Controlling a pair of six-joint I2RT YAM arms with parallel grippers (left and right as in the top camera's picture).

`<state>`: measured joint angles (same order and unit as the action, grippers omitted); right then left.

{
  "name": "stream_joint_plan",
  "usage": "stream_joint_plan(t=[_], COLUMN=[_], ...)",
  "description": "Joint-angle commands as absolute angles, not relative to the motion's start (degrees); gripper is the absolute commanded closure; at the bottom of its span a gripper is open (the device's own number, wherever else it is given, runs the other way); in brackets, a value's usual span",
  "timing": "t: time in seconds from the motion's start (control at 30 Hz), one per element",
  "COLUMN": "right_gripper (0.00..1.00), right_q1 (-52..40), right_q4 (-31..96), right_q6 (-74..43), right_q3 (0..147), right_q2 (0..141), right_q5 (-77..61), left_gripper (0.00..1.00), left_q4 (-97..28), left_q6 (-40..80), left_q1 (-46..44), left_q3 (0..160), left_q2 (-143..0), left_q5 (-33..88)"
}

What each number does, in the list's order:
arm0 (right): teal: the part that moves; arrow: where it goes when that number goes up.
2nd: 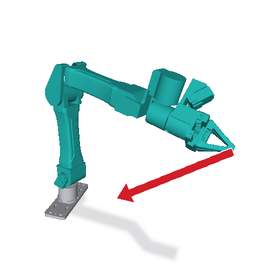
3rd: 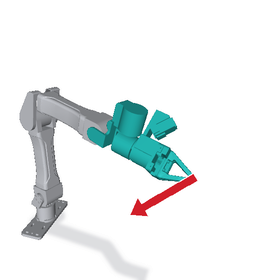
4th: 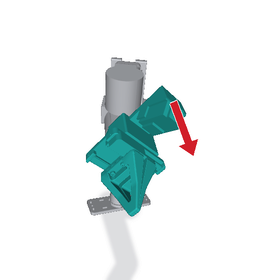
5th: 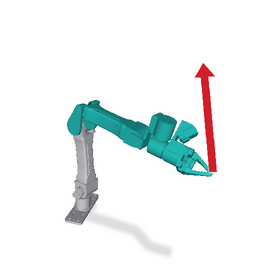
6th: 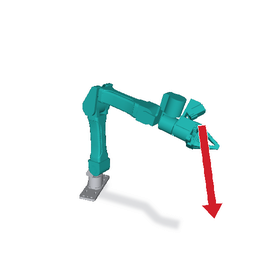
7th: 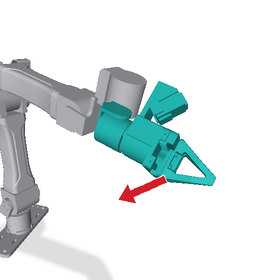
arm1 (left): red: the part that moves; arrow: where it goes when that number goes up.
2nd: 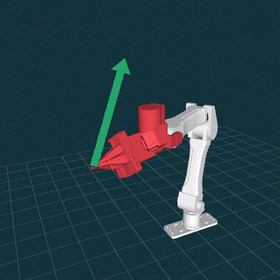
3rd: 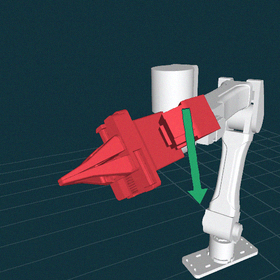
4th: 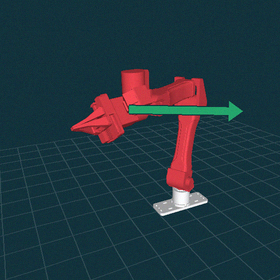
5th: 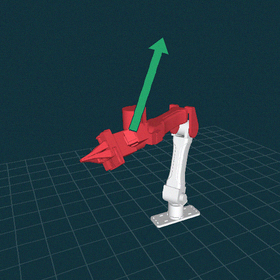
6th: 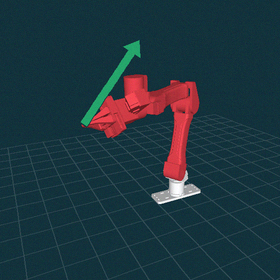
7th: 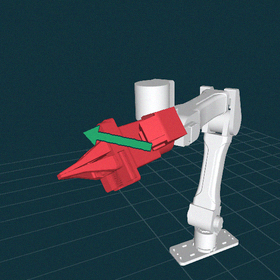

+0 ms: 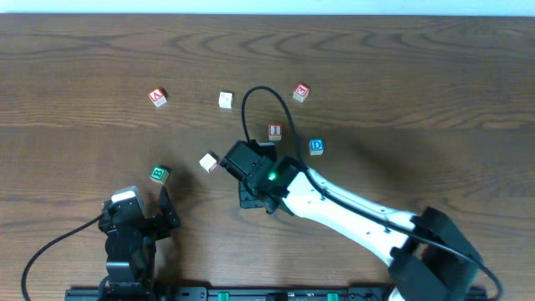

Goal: Spell out Ai2
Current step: 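Grasp the blue '2' block with the right gripper and lift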

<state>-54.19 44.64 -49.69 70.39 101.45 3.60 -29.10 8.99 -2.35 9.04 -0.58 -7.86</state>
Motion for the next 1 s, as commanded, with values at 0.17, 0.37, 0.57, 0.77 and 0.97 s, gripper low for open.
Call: stream_joint_plan(t=[0.17,0.37,0.57,0.77,0.97], right_gripper=[0.56,0.57,0.57,0.56,0.49], right_q1=[-53.7,-51.7,-51.1,-51.2,-51.2], right_q4=[44.4,44.4,44.2,43.3,43.6], right_q6=[-53.1,-55.3,-56.8,-56.8,-56.8], right_q3=[70.0,70.0,70.0,70.0,69.9], right_q2=[104.6,104.6,105.1,105.1,106.4], right_q5=[4.1,4.1,3.8,3.0,2.2], left_gripper=[0.05,0.05,0.05,0.05,0.05], left_q4=[-29.0,-29.0,-29.0,-29.0,-29.0], left_q6=[8.6,8.6,8.6,8.6,8.6], left_q1=[-2.2,-2.2,-2.2,-2.2,-2.2], left_q3=[8.0,8.0,8.0,8.0,8.0], left_q2=[-0.3,-0.3,-0.3,-0.3,-0.3], left_q5=[-8.0,-8.0,-8.0,-8.0,-8.0])
